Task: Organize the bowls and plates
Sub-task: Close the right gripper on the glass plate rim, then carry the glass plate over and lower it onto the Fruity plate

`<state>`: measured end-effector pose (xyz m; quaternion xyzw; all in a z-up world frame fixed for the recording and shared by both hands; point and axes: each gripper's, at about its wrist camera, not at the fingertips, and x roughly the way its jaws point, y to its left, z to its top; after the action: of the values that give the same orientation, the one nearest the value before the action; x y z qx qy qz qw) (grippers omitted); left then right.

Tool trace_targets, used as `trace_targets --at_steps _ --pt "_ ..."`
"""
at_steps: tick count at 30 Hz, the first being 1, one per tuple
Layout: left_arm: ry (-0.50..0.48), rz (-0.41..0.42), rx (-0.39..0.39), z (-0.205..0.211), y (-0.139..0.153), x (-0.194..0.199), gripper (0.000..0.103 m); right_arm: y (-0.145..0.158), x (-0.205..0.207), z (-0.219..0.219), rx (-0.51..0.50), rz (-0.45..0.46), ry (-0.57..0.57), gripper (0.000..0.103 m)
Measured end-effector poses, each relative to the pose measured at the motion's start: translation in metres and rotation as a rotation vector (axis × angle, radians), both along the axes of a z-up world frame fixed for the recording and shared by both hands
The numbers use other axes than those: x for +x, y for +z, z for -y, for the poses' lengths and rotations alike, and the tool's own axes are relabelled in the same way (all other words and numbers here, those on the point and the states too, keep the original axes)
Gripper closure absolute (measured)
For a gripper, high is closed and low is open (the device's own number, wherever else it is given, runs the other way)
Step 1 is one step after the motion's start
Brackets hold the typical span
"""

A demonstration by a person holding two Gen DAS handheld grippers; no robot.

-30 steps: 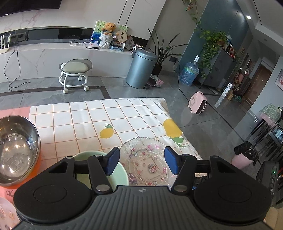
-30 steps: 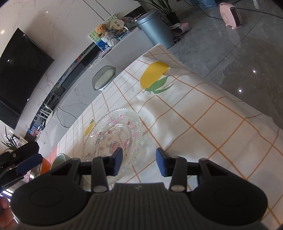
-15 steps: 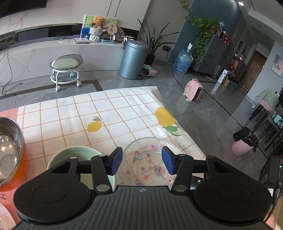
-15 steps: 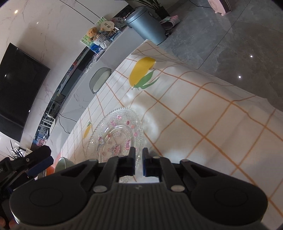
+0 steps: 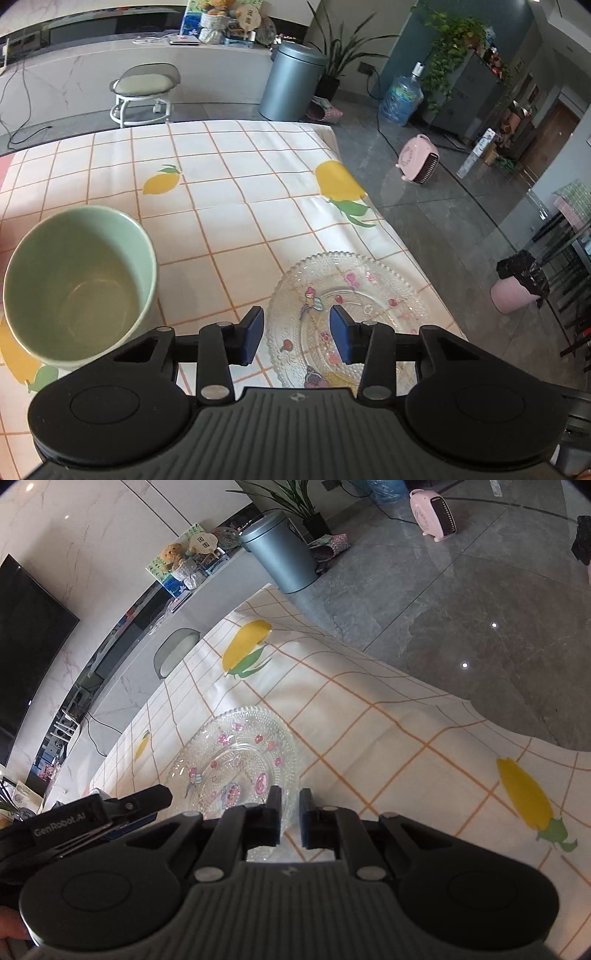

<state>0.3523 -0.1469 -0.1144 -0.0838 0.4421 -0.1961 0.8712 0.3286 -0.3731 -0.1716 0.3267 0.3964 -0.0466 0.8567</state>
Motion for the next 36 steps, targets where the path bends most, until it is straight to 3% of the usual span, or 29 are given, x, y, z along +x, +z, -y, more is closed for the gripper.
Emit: trace_targets --at_steps 9,12,18,21,24,36 --pt "0.064 0.011 -0.028 -0.007 -0.013 0.001 0.055 -0.005 0.001 0.007 0.041 0.064 -0.019 0.077" --pt "0.066 0.018 -0.028 -0.005 -0.014 0.002 0.062 -0.01 0.001 0.011 0.093 0.078 -0.034 0.075" --pt "0.058 0.038 -0.001 0.001 -0.016 -0.001 0.083 -0.02 0.003 0.014 0.158 0.132 -0.048 0.079" --pt "0.082 0.031 -0.007 0.0 -0.016 -0.003 0.085 -0.022 0.003 0.014 0.132 0.118 -0.06 0.098" --pt "0.101 0.011 -0.028 -0.003 -0.014 -0.006 0.088 -0.025 0.0 0.02 0.18 0.11 -0.08 0.099" --pt "0.201 -0.03 -0.077 -0.035 0.007 -0.045 0.09 -0.007 -0.015 0.006 0.194 -0.003 -0.025 0.098"
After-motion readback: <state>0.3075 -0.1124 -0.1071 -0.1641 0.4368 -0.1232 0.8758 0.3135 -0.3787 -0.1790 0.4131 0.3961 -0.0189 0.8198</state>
